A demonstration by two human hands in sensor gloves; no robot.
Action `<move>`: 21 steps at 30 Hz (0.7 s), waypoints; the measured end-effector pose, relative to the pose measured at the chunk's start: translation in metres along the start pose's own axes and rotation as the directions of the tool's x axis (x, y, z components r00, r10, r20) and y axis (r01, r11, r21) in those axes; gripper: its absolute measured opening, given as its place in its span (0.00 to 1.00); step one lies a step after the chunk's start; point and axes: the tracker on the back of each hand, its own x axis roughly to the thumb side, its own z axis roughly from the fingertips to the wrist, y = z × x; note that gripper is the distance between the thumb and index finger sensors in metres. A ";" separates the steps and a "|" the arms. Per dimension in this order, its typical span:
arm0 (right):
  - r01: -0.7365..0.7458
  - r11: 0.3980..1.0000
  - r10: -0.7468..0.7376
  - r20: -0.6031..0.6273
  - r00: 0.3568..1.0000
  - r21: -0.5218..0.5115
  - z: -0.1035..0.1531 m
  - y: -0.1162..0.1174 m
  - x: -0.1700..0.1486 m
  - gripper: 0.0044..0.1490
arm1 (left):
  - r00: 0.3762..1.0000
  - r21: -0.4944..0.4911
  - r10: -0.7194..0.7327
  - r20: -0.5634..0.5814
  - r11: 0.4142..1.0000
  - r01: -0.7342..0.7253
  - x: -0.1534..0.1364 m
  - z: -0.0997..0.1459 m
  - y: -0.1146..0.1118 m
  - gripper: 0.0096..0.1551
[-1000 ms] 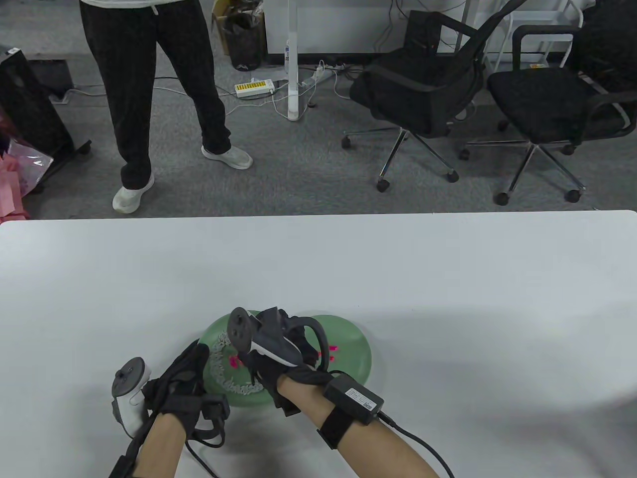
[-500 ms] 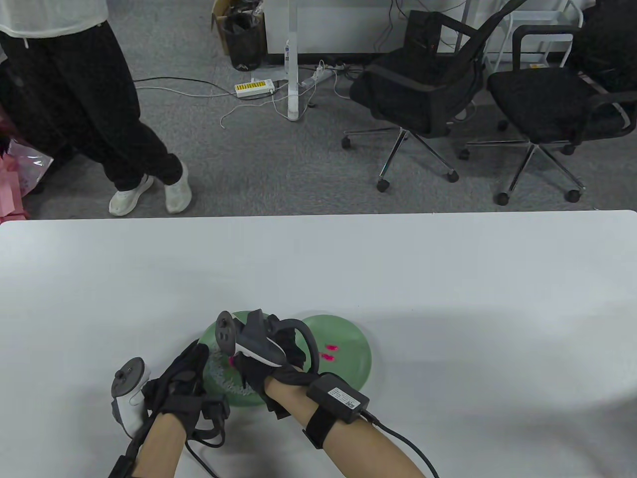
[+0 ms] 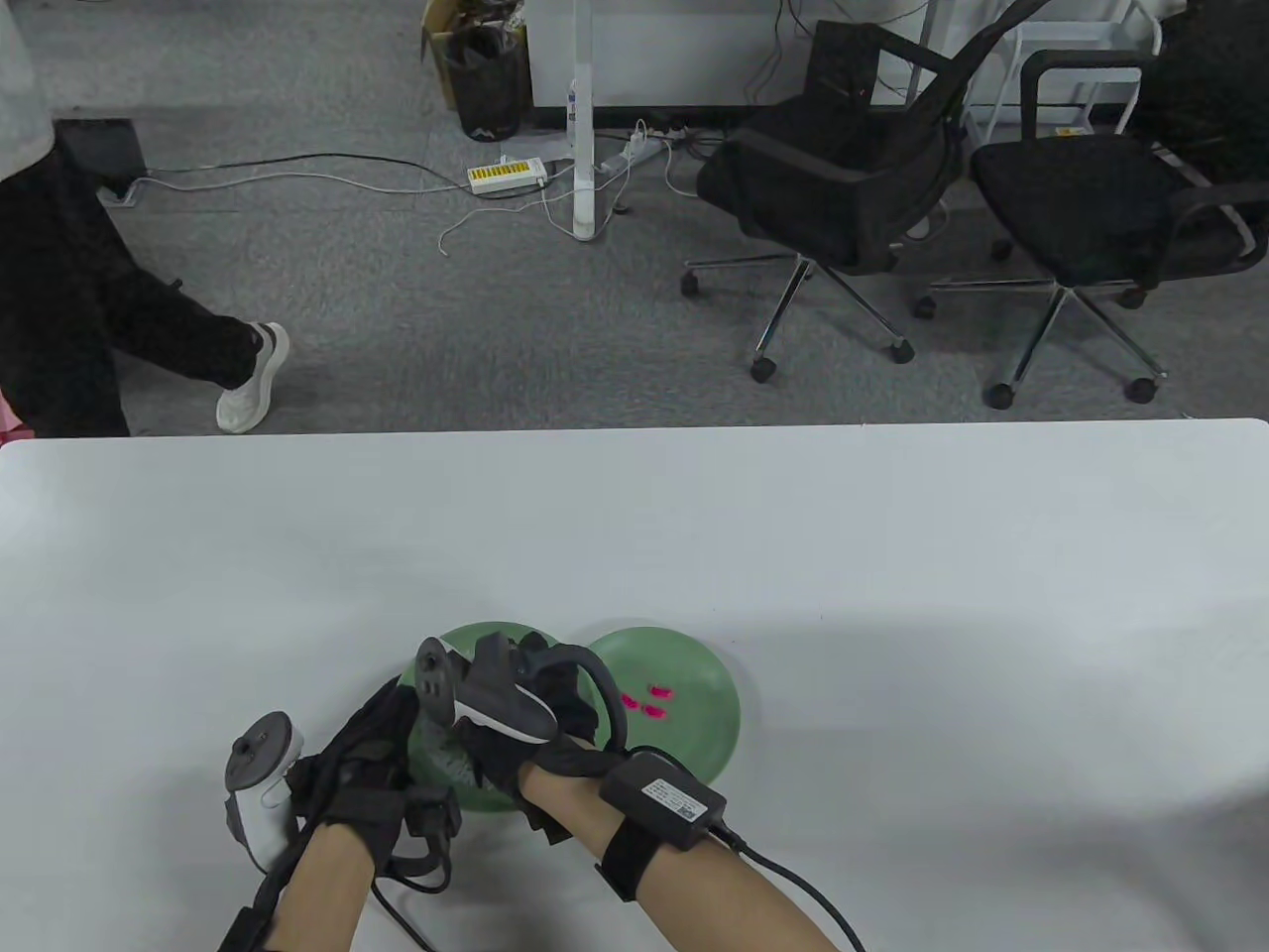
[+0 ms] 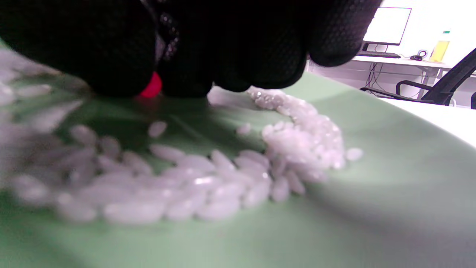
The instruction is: Pick gummy candy with hand pinch into plate
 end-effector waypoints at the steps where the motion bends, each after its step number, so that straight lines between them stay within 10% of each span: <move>1: -0.003 1.000 0.003 0.004 1.000 -0.006 0.000 0.000 0.000 0.29 | 1.000 0.000 0.000 0.000 1.000 0.000 0.000 0.000 0.001 0.35; 11: 0.084 0.994 -0.083 0.014 0.996 -0.064 0.008 -0.021 -0.022 0.28 | 1.000 -0.008 0.020 -0.001 1.000 -0.020 -0.001 -0.001 0.001 0.35; 21: 0.137 0.987 -0.153 -0.218 0.964 -0.088 -0.001 -0.031 -0.128 0.28 | 0.999 0.013 0.035 -0.014 0.999 -0.035 -0.005 -0.005 0.005 0.35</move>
